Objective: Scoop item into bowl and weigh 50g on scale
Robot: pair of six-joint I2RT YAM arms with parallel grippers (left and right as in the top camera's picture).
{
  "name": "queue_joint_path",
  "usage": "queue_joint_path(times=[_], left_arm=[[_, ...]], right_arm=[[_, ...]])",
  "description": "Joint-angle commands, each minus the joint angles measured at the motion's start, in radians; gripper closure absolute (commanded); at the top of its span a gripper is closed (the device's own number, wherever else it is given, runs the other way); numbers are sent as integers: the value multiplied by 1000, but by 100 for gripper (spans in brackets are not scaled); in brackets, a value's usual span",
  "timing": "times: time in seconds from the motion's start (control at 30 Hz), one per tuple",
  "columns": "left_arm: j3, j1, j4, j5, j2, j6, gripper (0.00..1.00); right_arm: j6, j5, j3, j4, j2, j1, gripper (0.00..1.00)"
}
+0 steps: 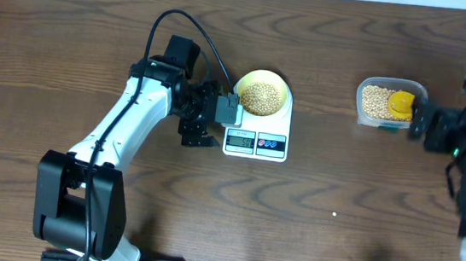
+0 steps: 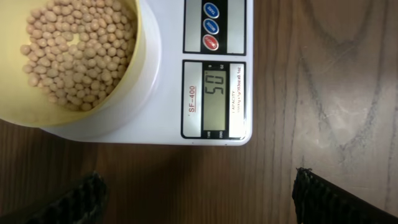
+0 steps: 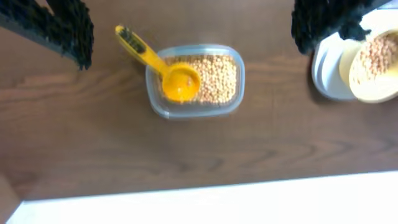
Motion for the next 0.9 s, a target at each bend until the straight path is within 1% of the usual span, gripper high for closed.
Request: queue_joint_path(times=[0.0, 0.13, 0.17, 0.3, 0.33, 0.4, 0.47, 0.5, 0.53, 0.67, 0.73, 0.87], left_arm=[[-8, -2, -5, 13, 5, 6, 2], [-8, -2, -5, 13, 5, 6, 2], [-8, -2, -5, 13, 5, 6, 2], [-8, -2, -5, 13, 5, 6, 2], [-8, -2, -5, 13, 5, 6, 2], [-8, -2, -5, 13, 5, 6, 2], [-8, -2, -5, 13, 5, 6, 2], [-8, -2, -5, 13, 5, 6, 2], [-8, -2, -5, 13, 5, 6, 2], [-8, -2, -5, 13, 5, 6, 2], [-8, -2, -5, 13, 5, 6, 2], [-8, -2, -5, 13, 5, 6, 2]], right_arm=[[2, -11, -222, 86, -179, 0, 1], [20, -12, -427, 205, -366, 0, 1], [24, -11, -458, 230, -397, 0, 1], [24, -15, -580, 418, -512, 0, 1], [24, -15, -615, 498, -531, 0, 1], [24, -18, -652, 599, -544, 0, 1], [24, -37, -732, 791, -566, 1, 1], [24, -39, -751, 831, -571, 1, 1], [24, -53, -799, 928, -583, 2, 1], [24, -63, -934, 1123, -636, 7, 1], [24, -63, -976, 1152, -663, 7, 1], [24, -62, -1072, 1147, -729, 7, 1]])
